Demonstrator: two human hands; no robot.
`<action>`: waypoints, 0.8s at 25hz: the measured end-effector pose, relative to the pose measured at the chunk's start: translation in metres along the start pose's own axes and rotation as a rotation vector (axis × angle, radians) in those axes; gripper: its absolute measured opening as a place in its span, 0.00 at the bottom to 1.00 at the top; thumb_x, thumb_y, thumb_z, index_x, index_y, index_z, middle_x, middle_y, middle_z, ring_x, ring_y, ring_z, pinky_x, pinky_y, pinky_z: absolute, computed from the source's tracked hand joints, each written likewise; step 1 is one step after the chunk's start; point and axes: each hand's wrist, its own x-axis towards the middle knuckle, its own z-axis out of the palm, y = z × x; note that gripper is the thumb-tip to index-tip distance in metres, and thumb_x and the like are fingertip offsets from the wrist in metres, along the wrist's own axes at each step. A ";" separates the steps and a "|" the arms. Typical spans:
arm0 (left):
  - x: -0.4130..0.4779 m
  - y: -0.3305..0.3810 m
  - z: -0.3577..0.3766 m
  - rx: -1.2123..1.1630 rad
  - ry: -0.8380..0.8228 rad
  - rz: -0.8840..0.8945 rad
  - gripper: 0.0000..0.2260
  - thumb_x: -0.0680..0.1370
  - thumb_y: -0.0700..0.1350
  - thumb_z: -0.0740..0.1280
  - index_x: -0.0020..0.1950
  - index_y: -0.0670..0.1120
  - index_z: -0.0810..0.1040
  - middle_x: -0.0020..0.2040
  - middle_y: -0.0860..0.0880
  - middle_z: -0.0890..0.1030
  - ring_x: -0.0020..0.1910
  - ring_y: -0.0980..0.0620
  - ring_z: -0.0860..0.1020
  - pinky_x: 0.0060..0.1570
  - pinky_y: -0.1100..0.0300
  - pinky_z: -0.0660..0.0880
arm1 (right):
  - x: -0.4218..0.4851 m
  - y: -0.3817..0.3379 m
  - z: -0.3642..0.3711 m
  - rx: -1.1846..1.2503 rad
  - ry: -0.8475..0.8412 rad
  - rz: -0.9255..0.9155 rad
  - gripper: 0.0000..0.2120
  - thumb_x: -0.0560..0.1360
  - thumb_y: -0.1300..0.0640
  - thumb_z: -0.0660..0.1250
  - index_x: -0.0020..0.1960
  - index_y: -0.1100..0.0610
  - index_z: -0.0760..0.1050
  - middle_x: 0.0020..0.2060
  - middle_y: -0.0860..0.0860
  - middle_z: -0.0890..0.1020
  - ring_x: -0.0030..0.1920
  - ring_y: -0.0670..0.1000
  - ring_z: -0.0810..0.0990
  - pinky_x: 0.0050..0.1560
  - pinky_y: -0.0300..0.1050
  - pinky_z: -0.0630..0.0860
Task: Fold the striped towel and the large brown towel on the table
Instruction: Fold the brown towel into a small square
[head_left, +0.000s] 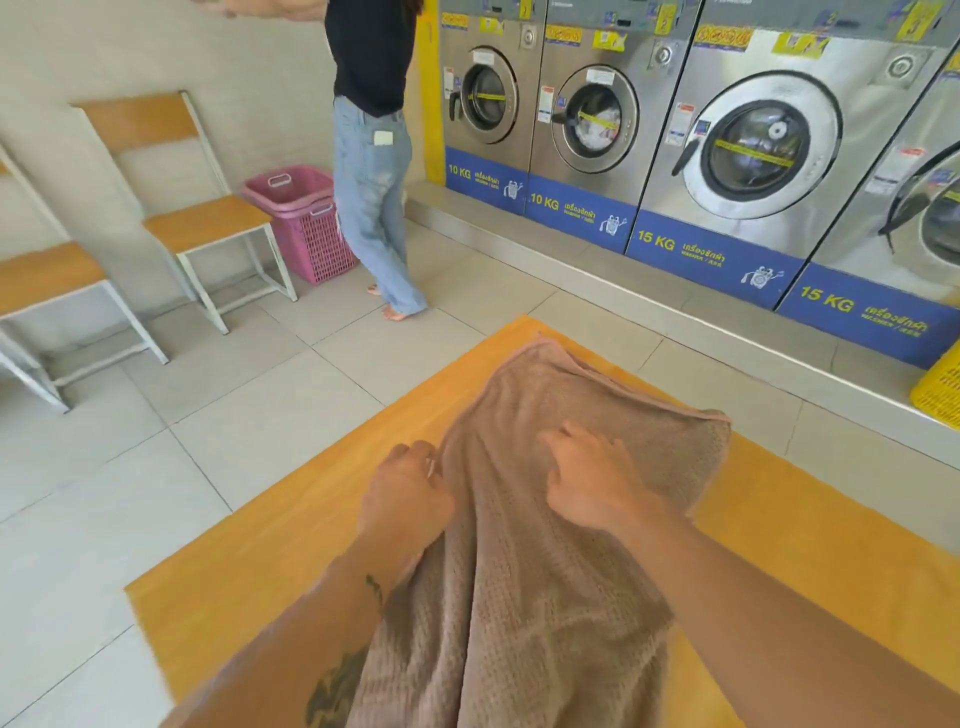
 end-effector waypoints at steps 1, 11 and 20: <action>-0.024 -0.007 -0.009 -0.010 0.004 -0.034 0.12 0.81 0.45 0.58 0.61 0.50 0.75 0.54 0.49 0.75 0.50 0.47 0.75 0.45 0.54 0.73 | -0.019 -0.004 -0.004 0.021 -0.007 -0.017 0.26 0.77 0.55 0.60 0.75 0.49 0.64 0.69 0.51 0.70 0.67 0.57 0.70 0.67 0.59 0.67; -0.211 -0.141 -0.052 0.275 -0.242 -0.219 0.26 0.80 0.53 0.55 0.77 0.67 0.52 0.80 0.54 0.54 0.77 0.44 0.57 0.71 0.38 0.60 | -0.168 -0.096 0.043 0.240 -0.297 -0.119 0.28 0.80 0.60 0.59 0.78 0.49 0.60 0.79 0.50 0.55 0.77 0.56 0.57 0.68 0.52 0.69; -0.196 -0.163 -0.074 -0.138 -0.427 -0.099 0.03 0.77 0.43 0.63 0.48 0.45 0.74 0.35 0.50 0.74 0.32 0.55 0.72 0.27 0.65 0.69 | -0.215 -0.219 0.091 0.166 -0.182 0.049 0.29 0.77 0.58 0.62 0.76 0.47 0.60 0.72 0.49 0.64 0.73 0.56 0.62 0.70 0.57 0.62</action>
